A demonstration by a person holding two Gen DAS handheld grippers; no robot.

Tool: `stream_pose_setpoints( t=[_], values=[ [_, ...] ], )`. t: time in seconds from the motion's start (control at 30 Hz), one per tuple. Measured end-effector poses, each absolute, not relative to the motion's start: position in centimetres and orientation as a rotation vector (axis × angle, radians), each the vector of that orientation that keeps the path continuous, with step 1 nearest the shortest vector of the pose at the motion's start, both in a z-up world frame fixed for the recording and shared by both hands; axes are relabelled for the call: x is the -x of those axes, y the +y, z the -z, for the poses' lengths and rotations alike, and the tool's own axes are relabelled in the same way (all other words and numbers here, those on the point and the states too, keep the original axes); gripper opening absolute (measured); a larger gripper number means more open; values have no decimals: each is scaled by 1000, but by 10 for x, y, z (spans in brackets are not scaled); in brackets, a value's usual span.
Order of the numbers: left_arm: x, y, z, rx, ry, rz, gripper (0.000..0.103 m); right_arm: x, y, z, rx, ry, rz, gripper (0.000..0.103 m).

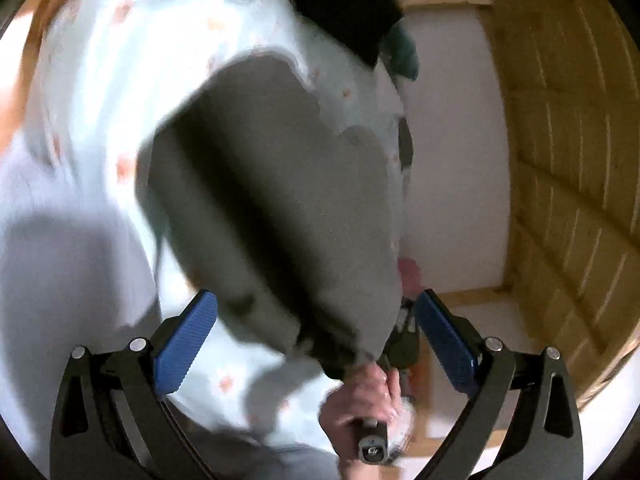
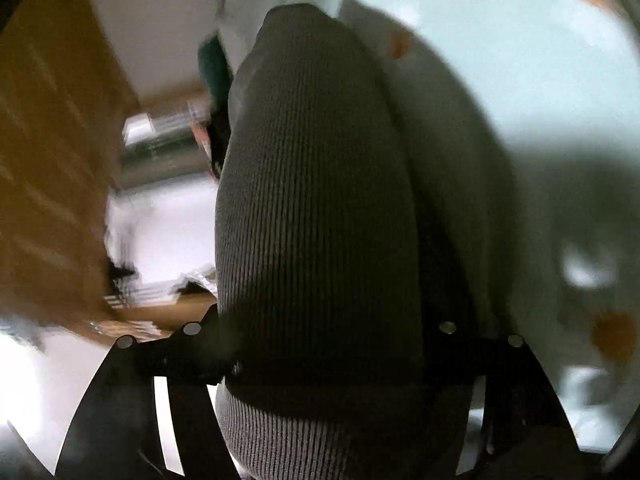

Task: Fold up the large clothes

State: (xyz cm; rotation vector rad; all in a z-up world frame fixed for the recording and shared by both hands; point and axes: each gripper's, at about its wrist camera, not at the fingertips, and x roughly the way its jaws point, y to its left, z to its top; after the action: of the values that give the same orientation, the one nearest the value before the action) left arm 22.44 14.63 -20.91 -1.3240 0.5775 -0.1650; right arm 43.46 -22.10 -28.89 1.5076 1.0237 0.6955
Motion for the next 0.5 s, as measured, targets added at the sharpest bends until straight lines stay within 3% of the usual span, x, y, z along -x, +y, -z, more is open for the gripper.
stream_pose_setpoints(
  t=[0.07, 0.23, 0.5],
  values=[
    [-233, 131, 205, 1335, 527, 237, 97, -423, -228, 293, -1540, 1002, -682, 64],
    [-253, 105, 248, 1624, 598, 220, 97, -401, -243, 287, -1547, 999, -652, 64],
    [-294, 88, 281, 1599, 643, 273, 97, -398, -276, 289, -1511, 1008, -649, 64]
  ],
)
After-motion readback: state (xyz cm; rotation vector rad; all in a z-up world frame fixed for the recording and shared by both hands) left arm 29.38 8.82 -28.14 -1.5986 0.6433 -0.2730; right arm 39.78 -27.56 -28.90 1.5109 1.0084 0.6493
